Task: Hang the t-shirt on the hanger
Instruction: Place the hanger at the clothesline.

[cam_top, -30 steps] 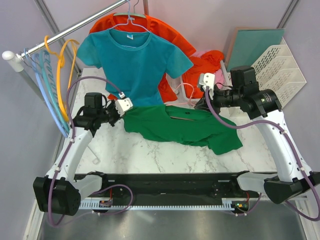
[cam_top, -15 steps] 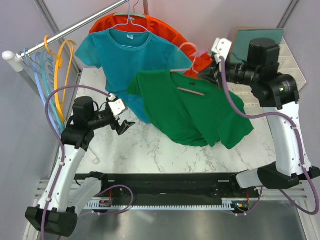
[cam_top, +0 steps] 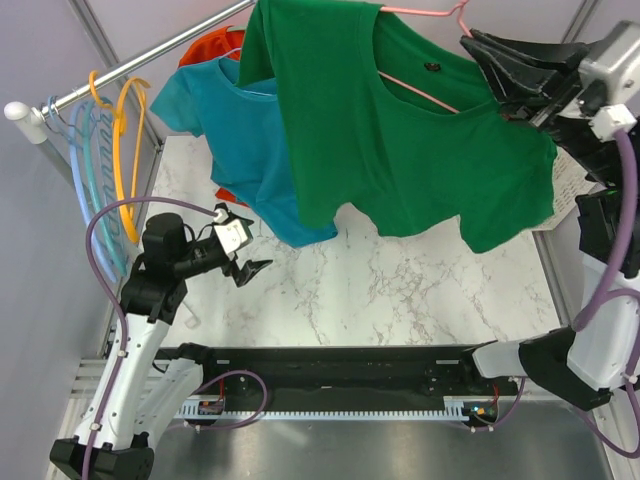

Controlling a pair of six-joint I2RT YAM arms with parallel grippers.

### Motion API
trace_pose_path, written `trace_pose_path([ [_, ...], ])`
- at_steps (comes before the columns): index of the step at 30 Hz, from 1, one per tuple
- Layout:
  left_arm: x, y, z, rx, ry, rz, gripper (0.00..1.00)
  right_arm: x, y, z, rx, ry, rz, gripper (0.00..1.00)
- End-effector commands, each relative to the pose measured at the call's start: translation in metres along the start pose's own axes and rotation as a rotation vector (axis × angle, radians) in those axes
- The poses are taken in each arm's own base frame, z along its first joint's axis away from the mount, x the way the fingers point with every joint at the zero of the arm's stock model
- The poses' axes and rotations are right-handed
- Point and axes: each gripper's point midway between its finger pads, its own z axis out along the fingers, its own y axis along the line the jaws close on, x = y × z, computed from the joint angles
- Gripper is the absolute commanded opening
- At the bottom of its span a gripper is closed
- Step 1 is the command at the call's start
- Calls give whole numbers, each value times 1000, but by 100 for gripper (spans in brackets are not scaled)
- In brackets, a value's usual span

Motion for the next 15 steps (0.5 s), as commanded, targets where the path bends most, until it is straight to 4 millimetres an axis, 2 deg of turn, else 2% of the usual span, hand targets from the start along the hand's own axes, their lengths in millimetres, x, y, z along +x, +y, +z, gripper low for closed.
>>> trace_pose_path([
  [1,-17,-1,-1,5,-64,3,99,-51,-8,-8,32,-142,-37,0],
  [3,-23,-4,-3,10,-85,0,99,-25,2,-7,1,-65,8,0],
  [4,-30,-7,-6,16,-108,16,99,-18,9,-11,-23,-39,23,0],
  [5,-38,-17,-10,58,-142,32,99,13,22,-12,-64,53,68,0],
  [7,-53,-27,-20,76,-197,102,99,44,39,-15,-117,144,135,0],
  [8,-57,-33,-23,95,-210,125,99,79,57,-22,-170,255,201,0],
  [9,-59,-34,-25,99,-209,133,99,103,69,-23,-213,322,240,0],
  [11,-64,-30,-29,86,-188,143,98,138,98,-38,-308,452,340,0],
  [12,-64,-30,-30,86,-173,122,98,153,104,-39,-331,493,373,0],
  [14,-75,-25,-33,72,-179,111,96,157,124,-48,-416,513,421,0],
  [15,-78,-23,-35,61,-182,115,94,155,126,-49,-425,505,429,0],
])
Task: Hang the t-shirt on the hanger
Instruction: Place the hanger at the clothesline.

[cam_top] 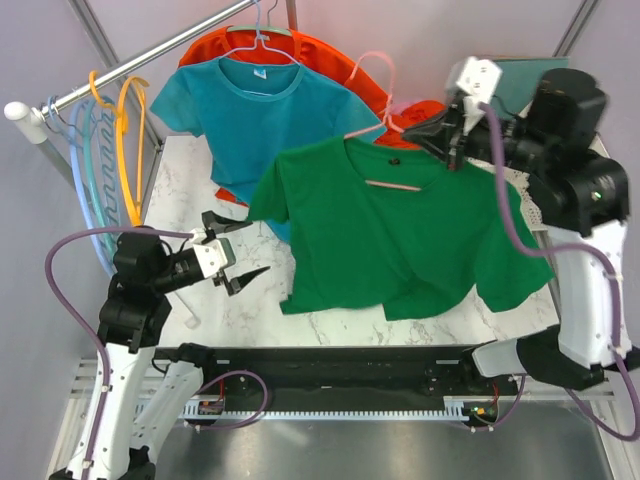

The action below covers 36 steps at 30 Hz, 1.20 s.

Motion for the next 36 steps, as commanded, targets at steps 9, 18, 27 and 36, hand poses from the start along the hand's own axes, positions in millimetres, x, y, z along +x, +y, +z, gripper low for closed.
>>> trace_pose_path([
  [9,-42,36,2,-36,-6,2,87,68,39,12,-150,144,141,0],
  [18,-25,13,-17,-138,-3,-114,99,38,12,90,-25,39,185,0],
  [27,-15,5,-24,-174,16,-144,99,3,-53,194,188,-191,115,0],
  [36,-15,18,-22,-222,12,-168,99,-12,-74,263,331,-460,52,0],
])
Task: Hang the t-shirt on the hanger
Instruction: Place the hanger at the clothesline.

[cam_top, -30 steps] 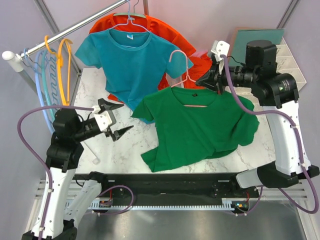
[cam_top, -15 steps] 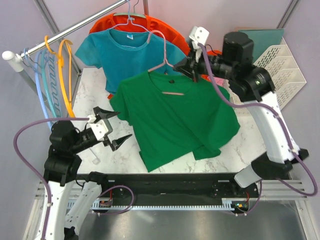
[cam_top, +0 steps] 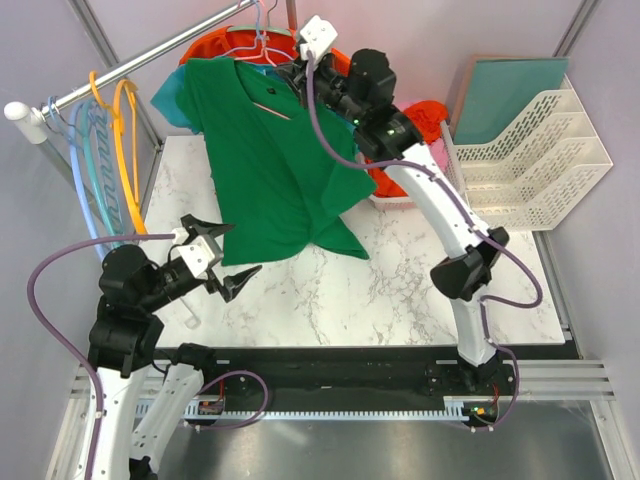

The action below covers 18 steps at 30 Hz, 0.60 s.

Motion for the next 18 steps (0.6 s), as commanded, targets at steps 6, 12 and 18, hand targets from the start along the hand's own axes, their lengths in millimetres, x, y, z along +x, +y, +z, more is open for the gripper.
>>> trace_pose_path([
  [6,-2,5,2,-41,-18,-86,99,-67,-22,33,191,-415,-45,0],
  [12,2,0,-2,-52,-17,-112,99,-44,-7,52,186,-437,-72,0],
  [18,5,-3,-4,-56,-13,-120,99,-18,2,66,175,-422,-66,0],
])
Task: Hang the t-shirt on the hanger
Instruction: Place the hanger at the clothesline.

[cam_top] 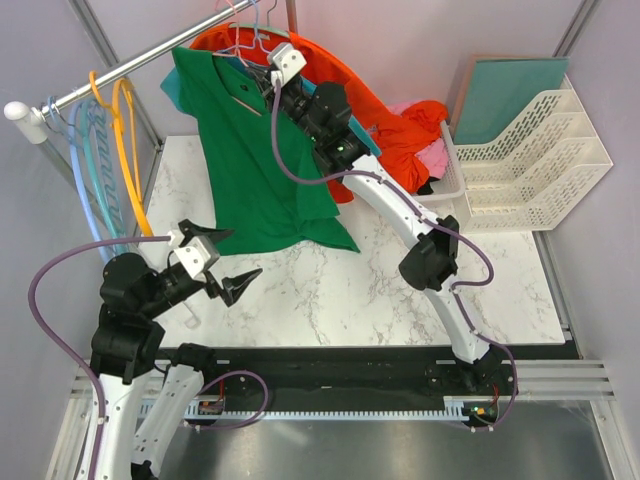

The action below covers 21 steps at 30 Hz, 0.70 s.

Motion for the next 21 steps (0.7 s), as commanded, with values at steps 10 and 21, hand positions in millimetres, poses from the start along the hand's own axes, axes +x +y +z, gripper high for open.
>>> trace_pose_path([
  [10,23,17,1,-105,66,-40,99,-36,-8,1,60,-124,18,18],
  [21,147,39,35,-81,399,-76,95,-105,-18,-44,37,-40,44,98],
])
